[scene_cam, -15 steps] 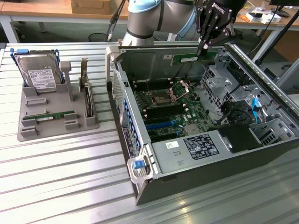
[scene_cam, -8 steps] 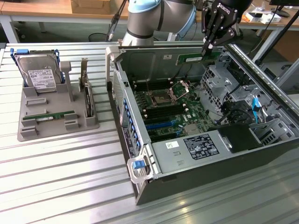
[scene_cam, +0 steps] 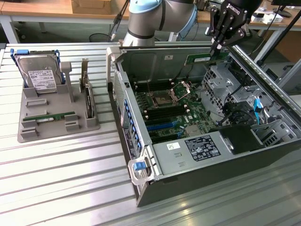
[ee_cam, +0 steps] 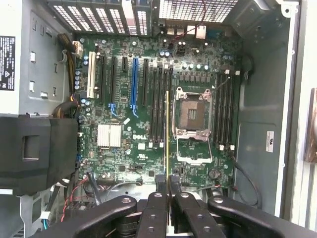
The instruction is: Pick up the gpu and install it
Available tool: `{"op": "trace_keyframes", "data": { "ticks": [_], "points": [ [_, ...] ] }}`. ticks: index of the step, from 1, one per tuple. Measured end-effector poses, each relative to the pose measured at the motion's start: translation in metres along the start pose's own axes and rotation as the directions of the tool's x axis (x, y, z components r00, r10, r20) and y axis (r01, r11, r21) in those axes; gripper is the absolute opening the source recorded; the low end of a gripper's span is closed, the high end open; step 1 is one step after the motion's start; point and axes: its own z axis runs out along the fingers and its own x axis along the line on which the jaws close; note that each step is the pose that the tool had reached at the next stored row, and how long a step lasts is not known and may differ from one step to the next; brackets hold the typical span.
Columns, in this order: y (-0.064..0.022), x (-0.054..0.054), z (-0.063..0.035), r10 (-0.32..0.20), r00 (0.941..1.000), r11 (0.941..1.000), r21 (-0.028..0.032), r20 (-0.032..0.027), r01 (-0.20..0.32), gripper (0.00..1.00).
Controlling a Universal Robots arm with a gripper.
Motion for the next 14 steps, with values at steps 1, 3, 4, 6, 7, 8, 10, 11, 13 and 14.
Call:
{"op": "trace_keyframes", "data": {
  "ticks": [1, 3, 4, 6, 7, 8, 10, 11, 13, 14],
  "points": [
    [-0.001, 0.0, -0.0001, 0.0, 1.0, 1.0, 0.0, 0.0, 0.0, 0.13],
    [-0.0011, 0.0001, -0.0001, 0.0, 1.0, 1.0, 0.0, 0.0, 0.0, 0.13],
    [-0.0011, 0.0001, -0.0001, 0.0, 1.0, 1.0, 0.0, 0.0, 0.0, 0.13],
    [-0.0011, 0.0001, -0.0001, 0.0, 1.0, 1.0, 0.0, 0.0, 0.0, 0.13],
    [-0.0011, 0.0001, -0.0001, 0.0, 1.0, 1.0, 0.0, 0.0, 0.0, 0.13],
    [-0.0011, 0.0001, -0.0001, 0.0, 1.0, 1.0, 0.0, 0.0, 0.0, 0.13],
    [-0.0011, 0.0001, -0.0001, 0.0, 1.0, 1.0, -0.0001, -0.0001, 0.0, 0.13],
    [-0.0011, 0.0001, 0.0001, 0.0, 1.0, 1.0, -0.0001, -0.0001, 0.0, 0.13],
    [-0.0012, 0.0001, 0.0009, 0.0, 1.0, 1.0, 0.0, 0.0, 0.0, 0.13],
    [-0.0012, 0.0001, 0.0018, 0.0, 1.0, 1.0, 0.0, 0.0001, 0.0, 0.13]
  ]
}}
